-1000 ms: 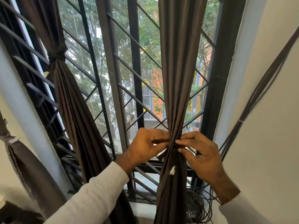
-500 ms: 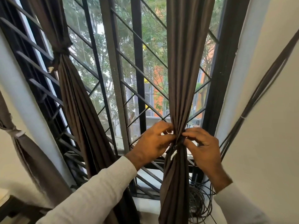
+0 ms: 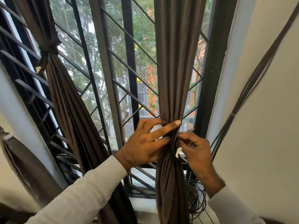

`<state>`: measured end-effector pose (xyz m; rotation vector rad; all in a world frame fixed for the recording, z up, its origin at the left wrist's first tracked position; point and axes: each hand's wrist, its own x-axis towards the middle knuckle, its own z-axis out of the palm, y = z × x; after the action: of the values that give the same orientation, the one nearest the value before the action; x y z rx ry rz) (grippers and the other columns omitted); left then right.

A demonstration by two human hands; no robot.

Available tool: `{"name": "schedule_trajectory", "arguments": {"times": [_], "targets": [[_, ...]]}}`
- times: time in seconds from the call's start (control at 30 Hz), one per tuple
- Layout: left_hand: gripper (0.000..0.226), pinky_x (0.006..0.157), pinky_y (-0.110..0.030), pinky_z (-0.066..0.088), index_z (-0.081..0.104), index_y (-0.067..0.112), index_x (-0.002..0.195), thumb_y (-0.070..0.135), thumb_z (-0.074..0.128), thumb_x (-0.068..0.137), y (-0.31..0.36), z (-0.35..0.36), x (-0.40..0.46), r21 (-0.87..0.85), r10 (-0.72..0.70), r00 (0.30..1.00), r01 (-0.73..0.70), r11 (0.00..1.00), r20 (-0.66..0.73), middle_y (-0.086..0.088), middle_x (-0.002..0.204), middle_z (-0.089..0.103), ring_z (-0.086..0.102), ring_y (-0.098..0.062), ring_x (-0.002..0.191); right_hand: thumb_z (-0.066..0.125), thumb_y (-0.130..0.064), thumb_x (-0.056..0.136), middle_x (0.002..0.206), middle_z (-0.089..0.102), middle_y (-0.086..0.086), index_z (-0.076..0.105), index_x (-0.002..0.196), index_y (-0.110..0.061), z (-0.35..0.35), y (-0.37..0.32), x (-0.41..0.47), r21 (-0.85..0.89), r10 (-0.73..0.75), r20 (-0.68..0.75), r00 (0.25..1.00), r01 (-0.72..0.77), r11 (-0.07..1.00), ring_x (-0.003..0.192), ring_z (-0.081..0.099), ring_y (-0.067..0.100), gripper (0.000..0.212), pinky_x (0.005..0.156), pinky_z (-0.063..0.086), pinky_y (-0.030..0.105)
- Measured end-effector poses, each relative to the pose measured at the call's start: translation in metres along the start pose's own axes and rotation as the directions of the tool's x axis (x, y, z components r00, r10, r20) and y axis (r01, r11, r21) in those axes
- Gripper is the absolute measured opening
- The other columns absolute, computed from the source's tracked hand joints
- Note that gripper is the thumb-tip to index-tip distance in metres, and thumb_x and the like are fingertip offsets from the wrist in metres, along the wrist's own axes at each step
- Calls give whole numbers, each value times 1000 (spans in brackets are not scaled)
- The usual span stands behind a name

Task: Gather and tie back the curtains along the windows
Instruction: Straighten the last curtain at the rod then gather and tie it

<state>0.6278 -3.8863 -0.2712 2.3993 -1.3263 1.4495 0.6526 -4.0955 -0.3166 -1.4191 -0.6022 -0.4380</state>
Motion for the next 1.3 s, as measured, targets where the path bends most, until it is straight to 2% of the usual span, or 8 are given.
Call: {"name": "schedule_trajectory", "arguments": {"times": [0.17,0.27,0.4,0.7,0.87,1.1,1.2,1.3], "targets": [[15,90,-53,39,73,13,109,15,61,101,-8,-6,17,-109,-204,976,212,971,81,10,147,64,56,-29,107,64,30,84,98,79,1,76,109,0,5,5,-3,-5,5,-22,1000,-6,1000,93,75,12,41,85,61,26],[18,88,-48,40,74,17,115,19,65,100,-5,-5,27,-224,-409,912,403,887,24,14,105,64,55,-20,96,64,16,93,102,75,-10,77,108,-14,7,-5,-5,-92,-98,-70,993,92,992,97,72,7,36,87,56,18],[7,86,-52,43,67,19,101,24,63,102,-10,-5,40,-310,-528,849,509,803,26,8,89,61,58,-18,87,68,-6,96,115,73,-1,79,110,-8,3,-21,1,-230,-260,-44,964,244,942,113,70,18,18,100,52,23],[6,77,-61,53,57,30,93,25,60,95,-27,-8,58,-387,-560,819,560,732,125,12,75,62,61,-19,73,77,-13,94,82,73,-13,76,93,-23,18,-46,19,-187,-167,-142,976,139,972,74,66,1,11,72,50,13],[29,97,-60,54,66,31,125,29,55,98,-29,-5,56,-399,-591,784,612,683,191,11,108,75,72,-22,106,78,-23,94,70,67,-13,70,85,-27,32,-49,26,-194,-172,-294,940,118,974,63,60,3,13,64,48,15],[30,108,-60,49,68,30,129,33,57,101,-42,-9,48,-453,-568,777,624,637,271,13,119,77,71,-18,119,80,-17,94,71,73,-5,72,122,-15,26,-50,38,-193,-52,-184,982,16,981,60,67,6,30,64,53,14],[22,99,-56,54,69,23,121,31,59,102,-44,-8,46,-462,-548,792,605,649,269,7,109,77,72,-22,108,79,-20,94,71,74,-4,77,97,-21,24,-53,39,-236,-65,-166,984,24,971,59,68,9,4,61,53,17],[6,78,-51,55,65,15,101,22,65,101,-39,-5,43,-509,-515,838,528,680,181,1,87,66,65,-26,84,76,-22,97,68,71,1,75,87,-17,20,-53,42,-255,-51,-203,978,-2,967,58,65,22,11,57,51,19]]}}
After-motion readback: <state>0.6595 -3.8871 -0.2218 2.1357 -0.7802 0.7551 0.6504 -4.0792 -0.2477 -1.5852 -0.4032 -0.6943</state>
